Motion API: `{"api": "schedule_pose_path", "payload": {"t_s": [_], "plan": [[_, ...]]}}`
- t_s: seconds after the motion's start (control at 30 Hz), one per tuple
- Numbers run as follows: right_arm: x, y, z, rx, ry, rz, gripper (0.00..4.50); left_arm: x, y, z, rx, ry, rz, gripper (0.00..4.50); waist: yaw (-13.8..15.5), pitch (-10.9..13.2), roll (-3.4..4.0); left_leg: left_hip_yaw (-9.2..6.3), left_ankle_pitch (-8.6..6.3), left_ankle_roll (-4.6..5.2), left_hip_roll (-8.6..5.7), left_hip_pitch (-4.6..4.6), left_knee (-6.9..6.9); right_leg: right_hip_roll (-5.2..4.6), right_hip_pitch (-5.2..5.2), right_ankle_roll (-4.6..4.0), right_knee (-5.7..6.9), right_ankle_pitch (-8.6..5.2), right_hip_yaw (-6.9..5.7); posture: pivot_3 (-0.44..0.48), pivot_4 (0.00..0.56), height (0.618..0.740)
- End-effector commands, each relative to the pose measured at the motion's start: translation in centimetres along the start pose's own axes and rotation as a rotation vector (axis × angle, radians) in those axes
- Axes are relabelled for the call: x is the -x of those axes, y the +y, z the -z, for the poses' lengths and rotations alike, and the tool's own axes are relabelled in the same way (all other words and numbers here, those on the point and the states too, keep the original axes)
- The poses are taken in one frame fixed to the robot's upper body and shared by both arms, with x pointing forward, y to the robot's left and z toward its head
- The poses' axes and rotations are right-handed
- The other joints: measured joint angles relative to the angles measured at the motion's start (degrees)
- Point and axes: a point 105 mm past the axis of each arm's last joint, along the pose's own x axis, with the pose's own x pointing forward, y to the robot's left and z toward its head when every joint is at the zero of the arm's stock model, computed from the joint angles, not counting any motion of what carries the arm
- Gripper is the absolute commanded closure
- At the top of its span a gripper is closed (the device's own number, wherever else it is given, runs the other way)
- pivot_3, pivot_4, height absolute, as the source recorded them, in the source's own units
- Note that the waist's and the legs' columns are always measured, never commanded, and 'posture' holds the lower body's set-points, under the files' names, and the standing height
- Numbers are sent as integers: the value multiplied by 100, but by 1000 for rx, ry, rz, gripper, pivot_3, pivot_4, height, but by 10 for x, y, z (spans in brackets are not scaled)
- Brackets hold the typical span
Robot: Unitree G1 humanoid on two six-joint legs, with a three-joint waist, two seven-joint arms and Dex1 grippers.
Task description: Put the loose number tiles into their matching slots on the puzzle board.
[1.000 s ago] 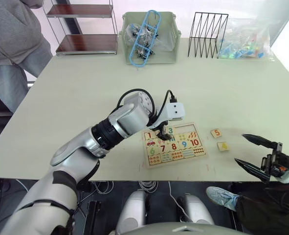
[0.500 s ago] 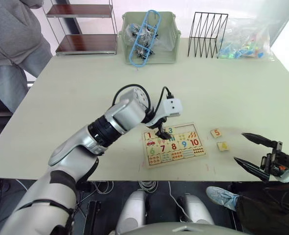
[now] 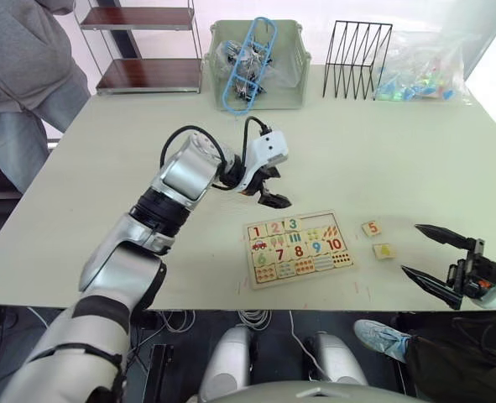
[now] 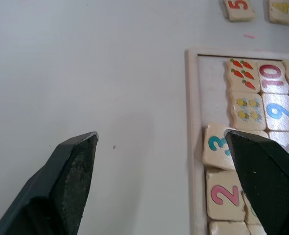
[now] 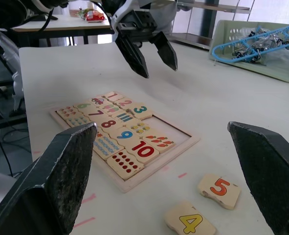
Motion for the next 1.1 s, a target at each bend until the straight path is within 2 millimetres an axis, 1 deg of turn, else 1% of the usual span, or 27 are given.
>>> {"api": "schedule_pose_path", "payload": {"t_s": [0.03, 0.1, 0.13, 0.23, 0.27, 0.33, 0.43, 0.57, 1.1], "plan": [[0, 1, -6, 31, -13, -1, 0, 3, 3, -3, -33, -85, 13, 1185, -1, 0, 0, 0, 0, 0, 0, 0, 0, 0, 0, 0, 0, 0, 0, 0, 150, 740], [1, 1, -6, 31, -13, 0, 0, 0, 3, 3, -44, -77, 24, 2151, -2, 0, 0, 0, 0, 0, -1, 0, 0, 0, -1, 0, 2, 0, -1, 0, 150, 740], [1, 2, -6, 30, -14, 1, 0, -1, 2, 5, -61, -76, 39, 2717, -2, 0, 0, 0, 0, 0, -1, 0, 0, 1, -1, 0, 2, 0, -1, 0, 150, 740], [1, 1, -5, 31, -15, 2, 0, -5, -1, 14, -96, -62, 71, 4232, 1, 0, 0, 0, 0, 0, -1, 0, 0, 1, -1, 0, 2, 0, 0, 0, 150, 740], [1, 1, -5, 31, -15, 3, 0, -6, -2, 17, -103, -56, 82, 4459, 1, 0, 0, 0, 0, 0, -1, 0, 0, 1, 0, 0, 2, 0, 0, 0, 150, 740], [1, 1, -5, 31, -15, 4, 0, -7, -3, 22, -111, -48, 94, 4459, -1, 0, 0, 0, 0, 0, -2, 0, 0, 1, 0, 0, 2, 0, 0, 0, 150, 740], [1, 1, -5, 32, -14, 5, 0, -10, -10, 27, -108, -39, 145, 4459, -3, 0, 0, 0, 0, 0, -3, 0, 0, 1, -1, 0, 2, 0, -1, 0, 150, 740], [1, 1, -6, 34, -15, 7, 0, -15, -11, 30, -120, -33, 144, 4459, 2, 0, 0, 0, 0, 0, -2, 0, 1, 1, 0, 0, 2, 0, -1, 0, 150, 740], [0, 0, -7, 38, -17, 6, 0, -24, -20, 33, -147, -35, 169, 4459, 2, 0, 0, -1, 0, 0, -2, 0, 1, 1, 0, 0, 4, 0, -1, 0, 150, 740]]}}
